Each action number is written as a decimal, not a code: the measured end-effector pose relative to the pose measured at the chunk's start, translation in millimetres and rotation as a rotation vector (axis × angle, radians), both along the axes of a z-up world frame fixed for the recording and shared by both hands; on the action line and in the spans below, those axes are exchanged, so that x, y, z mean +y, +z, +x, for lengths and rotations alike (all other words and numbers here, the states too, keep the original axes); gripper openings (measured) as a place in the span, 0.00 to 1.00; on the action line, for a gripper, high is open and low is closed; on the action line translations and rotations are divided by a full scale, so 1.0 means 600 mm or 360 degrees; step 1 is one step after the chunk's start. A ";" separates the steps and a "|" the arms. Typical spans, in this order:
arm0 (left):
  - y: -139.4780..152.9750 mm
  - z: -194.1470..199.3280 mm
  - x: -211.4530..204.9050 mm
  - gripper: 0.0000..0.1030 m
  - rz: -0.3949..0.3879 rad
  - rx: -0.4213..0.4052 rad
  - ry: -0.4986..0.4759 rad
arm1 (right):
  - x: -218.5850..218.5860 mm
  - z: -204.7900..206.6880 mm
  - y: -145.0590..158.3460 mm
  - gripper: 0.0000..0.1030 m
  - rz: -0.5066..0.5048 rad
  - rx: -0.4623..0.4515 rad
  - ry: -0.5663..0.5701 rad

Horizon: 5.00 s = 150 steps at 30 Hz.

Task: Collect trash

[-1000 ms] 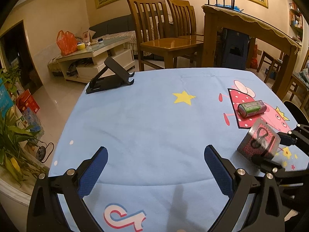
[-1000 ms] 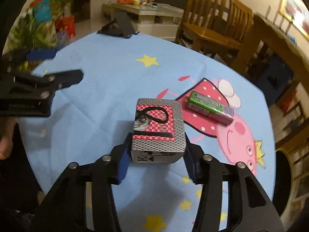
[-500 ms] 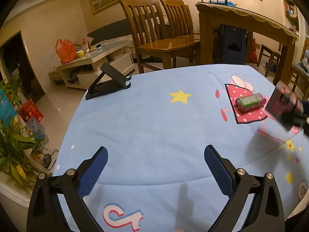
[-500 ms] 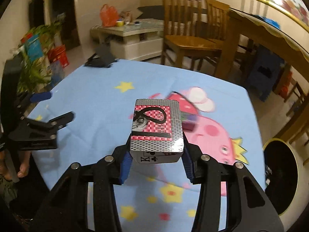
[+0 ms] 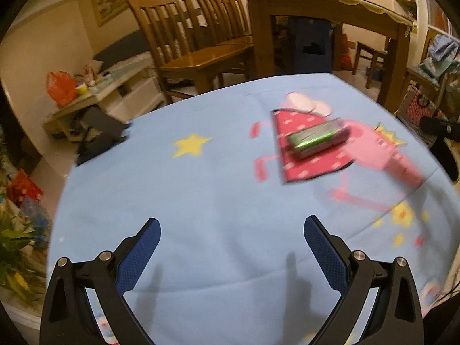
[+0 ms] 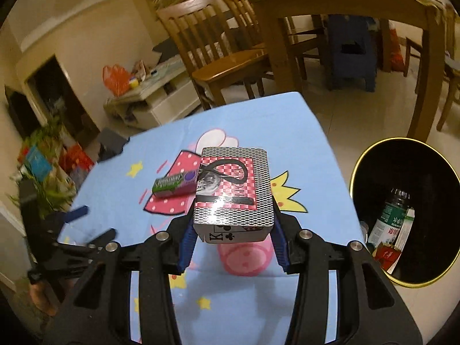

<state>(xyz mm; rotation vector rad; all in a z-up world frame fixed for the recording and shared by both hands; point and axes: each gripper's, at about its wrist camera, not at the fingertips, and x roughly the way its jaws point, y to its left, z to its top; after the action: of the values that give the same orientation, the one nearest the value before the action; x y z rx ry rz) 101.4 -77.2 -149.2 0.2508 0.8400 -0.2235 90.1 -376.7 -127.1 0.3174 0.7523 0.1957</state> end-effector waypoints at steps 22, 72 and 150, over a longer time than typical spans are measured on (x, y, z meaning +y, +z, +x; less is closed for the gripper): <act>-0.031 0.158 -0.179 0.77 -0.0188 0.0277 0.0322 | -0.027 -0.014 0.024 0.44 0.0097 -0.0052 -0.0024; 0.025 0.024 -0.559 0.77 -0.0094 0.0133 -0.0542 | -0.402 -0.208 0.082 0.93 0.0222 -0.0478 -0.1396; 0.251 -0.174 0.151 0.94 -0.0152 -0.0382 0.0348 | 0.295 -0.148 0.207 0.95 -0.0486 -0.0290 -0.0100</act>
<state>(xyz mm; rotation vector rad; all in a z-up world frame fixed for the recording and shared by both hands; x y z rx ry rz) -2.7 13.3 1.2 0.0927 0.6108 -0.0273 1.4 -199.6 -2.7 0.0318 0.5807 0.0474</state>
